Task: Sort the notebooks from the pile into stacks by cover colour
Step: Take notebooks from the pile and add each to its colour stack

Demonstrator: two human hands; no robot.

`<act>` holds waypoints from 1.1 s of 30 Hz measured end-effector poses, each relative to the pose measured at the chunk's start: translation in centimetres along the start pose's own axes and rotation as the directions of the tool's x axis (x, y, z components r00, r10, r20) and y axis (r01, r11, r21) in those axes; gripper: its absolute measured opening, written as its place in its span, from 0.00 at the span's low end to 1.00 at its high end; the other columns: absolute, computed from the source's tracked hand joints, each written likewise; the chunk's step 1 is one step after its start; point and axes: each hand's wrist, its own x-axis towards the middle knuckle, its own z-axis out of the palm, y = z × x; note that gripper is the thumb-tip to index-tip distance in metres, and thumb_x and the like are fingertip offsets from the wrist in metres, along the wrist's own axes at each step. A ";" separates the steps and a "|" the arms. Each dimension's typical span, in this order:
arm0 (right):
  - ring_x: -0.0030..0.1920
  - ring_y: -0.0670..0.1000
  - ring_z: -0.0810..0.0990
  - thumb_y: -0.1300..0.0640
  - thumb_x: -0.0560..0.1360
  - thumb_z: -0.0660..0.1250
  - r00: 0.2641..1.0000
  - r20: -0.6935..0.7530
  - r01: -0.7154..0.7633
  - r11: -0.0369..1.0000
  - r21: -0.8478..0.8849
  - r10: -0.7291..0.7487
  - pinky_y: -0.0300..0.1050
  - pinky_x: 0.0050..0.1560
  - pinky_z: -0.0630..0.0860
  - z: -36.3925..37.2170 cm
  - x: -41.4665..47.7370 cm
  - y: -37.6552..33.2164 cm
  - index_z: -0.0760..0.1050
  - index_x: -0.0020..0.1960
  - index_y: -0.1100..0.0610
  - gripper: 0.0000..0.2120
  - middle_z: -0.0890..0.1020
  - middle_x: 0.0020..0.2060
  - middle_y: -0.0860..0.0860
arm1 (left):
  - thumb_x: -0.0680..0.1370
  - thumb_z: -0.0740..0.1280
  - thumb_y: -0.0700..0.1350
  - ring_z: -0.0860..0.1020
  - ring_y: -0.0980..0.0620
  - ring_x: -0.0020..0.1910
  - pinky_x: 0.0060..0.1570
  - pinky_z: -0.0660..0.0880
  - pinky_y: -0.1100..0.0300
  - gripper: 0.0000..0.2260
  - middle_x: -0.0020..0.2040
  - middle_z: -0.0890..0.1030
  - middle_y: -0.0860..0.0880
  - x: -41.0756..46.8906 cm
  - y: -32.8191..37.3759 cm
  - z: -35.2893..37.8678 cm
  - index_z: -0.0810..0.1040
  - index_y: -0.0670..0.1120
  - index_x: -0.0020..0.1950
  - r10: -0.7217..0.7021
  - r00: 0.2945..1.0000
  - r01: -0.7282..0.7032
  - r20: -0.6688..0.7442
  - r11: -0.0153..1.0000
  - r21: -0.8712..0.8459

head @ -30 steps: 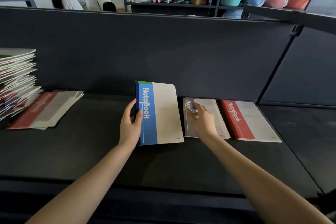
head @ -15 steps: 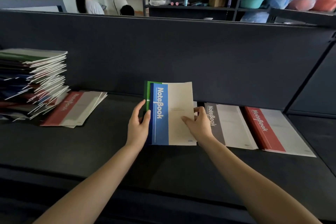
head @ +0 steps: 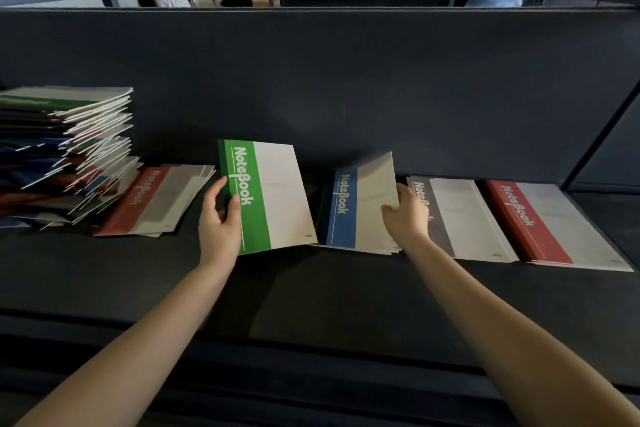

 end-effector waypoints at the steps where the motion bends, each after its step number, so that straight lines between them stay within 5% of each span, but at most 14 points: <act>1: 0.52 0.56 0.77 0.67 0.76 0.60 1.000 0.010 -0.005 1.000 -0.019 0.005 0.48 0.45 0.77 0.3 0.0 0.0 0.62 0.74 0.57 0.27 0.77 0.58 0.54 | 0.81 0.61 0.44 0.74 0.56 0.57 0.50 0.70 0.68 0.18 0.63 0.73 0.53 0.1 -0.1 -0.1 0.68 0.49 0.71 0.001 1.000 -0.001 0.004 1.000 0.000; 6: 0.70 0.58 0.65 0.71 0.75 0.59 0.999 0.033 0.048 0.980 -0.191 -0.042 0.50 0.64 0.69 0.8 -0.5 0.1 0.56 0.76 0.56 0.32 0.63 0.73 0.56 | 0.81 0.62 0.44 0.75 0.56 0.56 0.50 0.72 0.68 0.17 0.62 0.74 0.54 0.0 -0.4 0.1 0.68 0.50 0.71 -0.009 1.000 0.009 0.008 0.999 -0.035; 12: 0.70 0.58 0.66 0.71 0.75 0.61 0.990 0.034 0.141 0.957 -0.254 -0.136 0.47 0.64 0.70 0.4 -0.5 0.2 0.62 0.74 0.55 0.30 0.64 0.73 0.55 | 0.82 0.61 0.43 0.76 0.58 0.55 0.50 0.72 0.69 0.17 0.61 0.74 0.55 0.0 -0.1 0.7 0.68 0.49 0.71 0.025 1.000 -0.025 -0.002 0.997 -0.070; 16: 0.66 0.57 0.71 0.61 0.79 0.58 0.964 0.191 0.245 0.892 -0.380 -0.183 0.45 0.64 0.67 0.3 -0.4 0.9 0.72 0.68 0.60 0.18 0.71 0.68 0.57 | 0.82 0.60 0.43 0.75 0.67 0.48 0.43 0.71 0.77 0.17 0.61 0.72 0.55 0.3 0.8 1.3 0.67 0.48 0.71 0.033 0.999 -0.035 -0.024 0.995 -0.090; 21: 0.74 0.54 0.58 0.45 0.80 0.58 0.922 0.351 0.320 0.835 -0.448 -0.164 0.46 0.72 0.58 0.7 -1.6 1.1 0.63 0.74 0.59 0.27 0.61 0.74 0.54 | 0.82 0.60 0.42 0.74 0.74 0.45 0.40 0.70 0.79 0.17 0.59 0.72 0.55 0.5 1.6 2.1 0.67 0.47 0.71 0.036 0.999 -0.039 -0.028 0.993 -0.107; 25: 0.76 0.58 0.49 0.41 0.78 0.60 0.928 0.352 0.278 0.852 -0.443 -0.119 0.51 0.73 0.56 0.7 -1.8 1.5 0.60 0.75 0.52 0.30 0.51 0.77 0.54 | 0.82 0.60 0.43 0.75 0.65 0.48 0.42 0.71 0.76 0.17 0.59 0.72 0.56 -0.4 1.6 2.9 0.67 0.49 0.71 0.037 0.999 -0.035 0.018 0.996 -0.085; 28: 0.73 0.59 0.61 0.43 0.75 0.67 0.950 0.303 0.190 0.910 -0.369 -0.076 0.48 0.68 0.64 0.3 -1.6 1.1 0.63 0.74 0.51 0.31 0.48 0.77 0.57 | 0.82 0.61 0.44 0.75 0.58 0.55 0.49 0.72 0.68 0.17 0.60 0.73 0.56 -0.9 1.2 3.3 0.68 0.50 0.71 0.034 0.999 -0.031 0.037 0.997 -0.074; 33: 0.61 0.54 0.70 0.52 0.71 0.74 0.982 0.187 0.081 0.964 -0.254 -0.033 0.45 0.60 0.70 -0.5 -1.0 0.6 0.67 0.69 0.54 0.29 0.66 0.68 0.57 | 0.82 0.61 0.44 0.75 0.56 0.56 0.51 0.72 0.63 0.17 0.59 0.73 0.56 -1.3 0.9 2.8 0.68 0.50 0.71 0.006 1.000 -0.005 0.016 0.997 -0.078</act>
